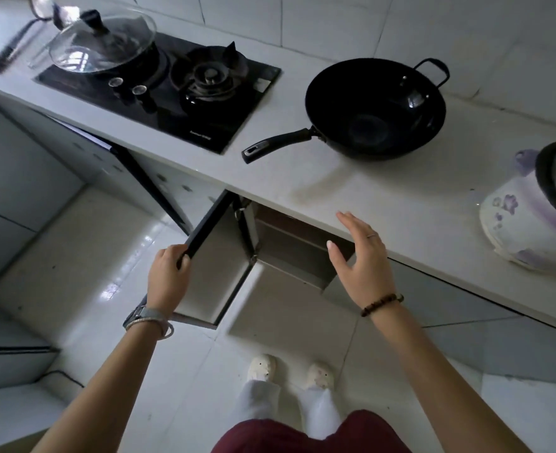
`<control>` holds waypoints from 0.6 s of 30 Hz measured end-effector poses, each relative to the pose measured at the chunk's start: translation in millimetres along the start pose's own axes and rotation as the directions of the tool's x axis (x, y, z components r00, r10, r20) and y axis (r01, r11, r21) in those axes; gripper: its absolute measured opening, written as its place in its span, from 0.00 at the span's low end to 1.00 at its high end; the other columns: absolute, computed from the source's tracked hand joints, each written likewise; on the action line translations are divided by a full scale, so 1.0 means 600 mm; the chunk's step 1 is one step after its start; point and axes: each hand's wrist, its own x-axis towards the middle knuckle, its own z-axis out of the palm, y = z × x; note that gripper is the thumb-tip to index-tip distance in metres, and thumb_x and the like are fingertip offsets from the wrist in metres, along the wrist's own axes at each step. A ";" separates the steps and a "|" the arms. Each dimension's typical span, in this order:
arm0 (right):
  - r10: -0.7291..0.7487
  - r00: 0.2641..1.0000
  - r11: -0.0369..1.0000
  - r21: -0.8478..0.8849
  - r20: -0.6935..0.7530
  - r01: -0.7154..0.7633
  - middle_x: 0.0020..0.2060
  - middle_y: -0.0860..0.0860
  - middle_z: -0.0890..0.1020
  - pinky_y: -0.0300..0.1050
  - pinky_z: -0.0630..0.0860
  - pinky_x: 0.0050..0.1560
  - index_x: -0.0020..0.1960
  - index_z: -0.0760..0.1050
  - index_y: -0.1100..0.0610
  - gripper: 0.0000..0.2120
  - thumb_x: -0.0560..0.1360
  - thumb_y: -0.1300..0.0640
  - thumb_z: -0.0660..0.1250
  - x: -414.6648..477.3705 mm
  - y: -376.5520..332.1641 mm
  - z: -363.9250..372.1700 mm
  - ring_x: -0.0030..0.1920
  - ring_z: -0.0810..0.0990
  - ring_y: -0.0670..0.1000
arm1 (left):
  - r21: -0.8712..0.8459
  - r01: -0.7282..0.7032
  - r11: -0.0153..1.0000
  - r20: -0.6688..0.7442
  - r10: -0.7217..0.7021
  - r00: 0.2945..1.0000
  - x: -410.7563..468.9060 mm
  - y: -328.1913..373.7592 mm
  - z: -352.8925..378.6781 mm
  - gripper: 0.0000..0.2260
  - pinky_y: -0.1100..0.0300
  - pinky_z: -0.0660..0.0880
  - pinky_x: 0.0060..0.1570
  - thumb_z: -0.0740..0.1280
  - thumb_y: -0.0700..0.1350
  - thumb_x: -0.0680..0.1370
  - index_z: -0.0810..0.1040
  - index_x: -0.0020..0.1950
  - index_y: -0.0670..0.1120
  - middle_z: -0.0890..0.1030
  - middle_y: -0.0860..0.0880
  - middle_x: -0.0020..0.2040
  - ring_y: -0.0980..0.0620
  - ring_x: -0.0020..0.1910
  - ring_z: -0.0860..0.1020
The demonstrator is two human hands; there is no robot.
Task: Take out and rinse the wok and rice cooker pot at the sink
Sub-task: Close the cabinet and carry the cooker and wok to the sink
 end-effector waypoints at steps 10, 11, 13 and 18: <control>-0.049 0.999 0.999 -0.004 0.012 0.049 0.68 0.51 0.72 0.49 0.66 0.70 0.71 0.68 0.54 0.23 0.77 0.53 0.65 0.035 -0.152 0.135 0.71 0.67 0.48 | 0.061 0.126 0.990 0.266 -0.138 0.954 0.080 -0.151 -0.051 0.12 0.55 0.70 0.57 0.61 0.41 0.79 0.80 0.58 0.42 0.80 0.41 0.56 0.42 0.55 0.77; -0.047 0.999 0.999 -0.001 0.019 0.047 0.69 0.51 0.72 0.49 0.65 0.71 0.71 0.68 0.54 0.23 0.77 0.53 0.65 0.037 -0.162 0.145 0.71 0.66 0.48 | 0.076 0.119 0.990 0.315 -0.137 0.939 0.083 -0.154 -0.053 0.11 0.56 0.69 0.54 0.60 0.43 0.78 0.80 0.55 0.44 0.81 0.41 0.53 0.42 0.53 0.76; -0.048 0.998 0.999 0.001 0.031 0.048 0.69 0.50 0.71 0.49 0.65 0.71 0.72 0.67 0.53 0.24 0.77 0.52 0.65 0.040 -0.175 0.162 0.71 0.66 0.47 | 0.097 0.111 0.989 0.389 -0.140 0.911 0.090 -0.157 -0.054 0.12 0.58 0.68 0.53 0.59 0.43 0.79 0.82 0.54 0.44 0.81 0.42 0.53 0.42 0.54 0.76; -0.049 0.998 0.999 -0.015 0.040 0.050 0.70 0.50 0.71 0.47 0.64 0.72 0.72 0.67 0.52 0.24 0.77 0.52 0.65 0.045 -0.191 0.178 0.72 0.66 0.46 | 0.086 0.138 0.987 0.461 -0.163 0.872 0.102 -0.162 -0.051 0.14 0.60 0.69 0.57 0.59 0.37 0.79 0.81 0.58 0.42 0.80 0.44 0.60 0.44 0.59 0.76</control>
